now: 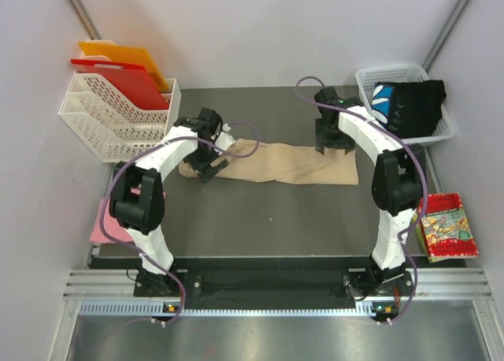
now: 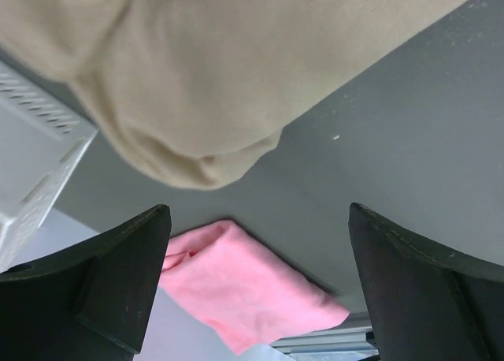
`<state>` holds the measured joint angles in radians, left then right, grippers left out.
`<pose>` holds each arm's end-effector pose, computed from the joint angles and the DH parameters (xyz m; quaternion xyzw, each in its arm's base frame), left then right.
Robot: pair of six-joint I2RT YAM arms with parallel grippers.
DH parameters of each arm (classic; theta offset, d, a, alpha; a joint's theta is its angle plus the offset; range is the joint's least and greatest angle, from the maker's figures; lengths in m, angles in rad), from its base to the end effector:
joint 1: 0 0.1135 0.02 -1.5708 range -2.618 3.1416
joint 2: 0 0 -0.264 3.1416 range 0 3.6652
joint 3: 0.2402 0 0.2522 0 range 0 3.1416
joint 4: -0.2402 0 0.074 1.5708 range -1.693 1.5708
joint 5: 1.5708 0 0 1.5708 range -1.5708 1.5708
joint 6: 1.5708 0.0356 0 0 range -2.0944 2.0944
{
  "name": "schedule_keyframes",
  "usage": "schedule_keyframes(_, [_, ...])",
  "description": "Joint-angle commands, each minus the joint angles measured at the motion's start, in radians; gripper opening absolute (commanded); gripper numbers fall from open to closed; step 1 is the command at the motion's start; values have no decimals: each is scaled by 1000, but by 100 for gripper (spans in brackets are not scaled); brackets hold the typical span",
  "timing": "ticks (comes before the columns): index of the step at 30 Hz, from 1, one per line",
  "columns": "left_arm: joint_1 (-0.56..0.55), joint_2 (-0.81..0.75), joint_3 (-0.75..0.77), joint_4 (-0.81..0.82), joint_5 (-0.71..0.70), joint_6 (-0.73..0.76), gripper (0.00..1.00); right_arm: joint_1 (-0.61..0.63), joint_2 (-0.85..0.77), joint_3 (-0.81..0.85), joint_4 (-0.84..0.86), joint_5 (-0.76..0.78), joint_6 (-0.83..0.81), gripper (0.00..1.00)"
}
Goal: Fold and stack the t-shirts
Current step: Fold the tshirt
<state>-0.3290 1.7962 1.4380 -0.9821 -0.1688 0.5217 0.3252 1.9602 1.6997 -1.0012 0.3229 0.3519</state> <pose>0.3373 -0.1088 0.2349 0.3996 0.9056 0.0944 0.1060 0.3875 0.1187 0.2500 0.0378 0.9748 -0.0994 0.1961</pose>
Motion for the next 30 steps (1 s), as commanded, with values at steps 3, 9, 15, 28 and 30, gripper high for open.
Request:
schedule_keyframes(3, [13,94,-45,122,-18,-11,99,-21,103,28,13,-21,6,69])
schedule_keyframes(9, [71,86,-122,166,-44,20,99,-89,129,-79,30,-25,12,68])
schedule_keyframes(15, [171,52,-212,226,-87,90,99,-155,92,-195,75,-36,18,68])
schedule_keyframes(28, [133,84,316,-71,147,-15,99,-109,7,-100,41,-122,15,72])
schedule_keyframes(30, [101,88,366,-92,211,-37,99,-88,-13,-72,41,-130,21,72])
